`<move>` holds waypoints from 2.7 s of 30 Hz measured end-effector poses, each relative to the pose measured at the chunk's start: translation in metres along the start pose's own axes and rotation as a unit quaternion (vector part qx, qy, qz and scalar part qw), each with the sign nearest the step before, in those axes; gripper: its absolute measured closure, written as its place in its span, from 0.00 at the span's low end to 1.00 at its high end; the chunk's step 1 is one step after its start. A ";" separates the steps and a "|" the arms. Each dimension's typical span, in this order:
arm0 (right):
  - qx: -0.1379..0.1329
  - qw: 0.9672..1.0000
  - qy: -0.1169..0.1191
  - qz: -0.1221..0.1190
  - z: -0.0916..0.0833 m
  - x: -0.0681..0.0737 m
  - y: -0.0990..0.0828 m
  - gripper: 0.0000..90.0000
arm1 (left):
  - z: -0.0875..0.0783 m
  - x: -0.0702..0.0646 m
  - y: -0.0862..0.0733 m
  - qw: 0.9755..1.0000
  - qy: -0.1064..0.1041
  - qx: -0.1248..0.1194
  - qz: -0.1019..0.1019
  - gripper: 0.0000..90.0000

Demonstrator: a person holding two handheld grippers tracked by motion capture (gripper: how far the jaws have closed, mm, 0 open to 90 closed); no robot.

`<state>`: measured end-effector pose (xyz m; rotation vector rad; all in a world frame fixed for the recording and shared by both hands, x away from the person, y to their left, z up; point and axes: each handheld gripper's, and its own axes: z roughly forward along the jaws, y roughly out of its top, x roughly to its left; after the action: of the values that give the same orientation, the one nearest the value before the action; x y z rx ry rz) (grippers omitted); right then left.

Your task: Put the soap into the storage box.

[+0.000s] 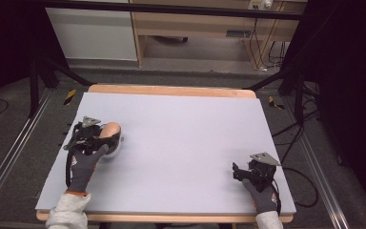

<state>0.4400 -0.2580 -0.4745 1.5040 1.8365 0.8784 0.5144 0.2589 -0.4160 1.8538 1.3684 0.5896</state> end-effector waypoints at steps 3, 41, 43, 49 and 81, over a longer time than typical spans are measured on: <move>0.001 1.000 0.000 0.002 0.000 0.000 0.000 0.05 | 0.002 0.001 -0.001 1.000 0.002 0.004 0.001 0.35; 0.001 1.000 0.000 -0.003 0.000 0.001 0.000 0.05 | 0.014 0.003 -0.009 0.999 0.022 0.027 0.001 0.34; 0.001 1.000 0.000 -0.003 0.000 0.001 0.000 0.05 | 0.014 0.003 -0.009 0.999 0.023 0.027 0.002 0.34; 0.001 1.000 0.000 -0.003 0.000 0.001 0.000 0.05 | 0.014 0.002 -0.009 0.999 0.026 0.028 0.007 0.34; -0.001 1.000 -0.002 -0.001 -0.002 0.000 0.000 0.05 | -0.010 -0.041 -0.009 0.997 -0.059 -0.012 0.048 0.38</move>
<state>0.4383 -0.2580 -0.4736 1.5024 1.8332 0.8761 0.4886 0.2249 -0.4146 1.9114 1.1952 0.5334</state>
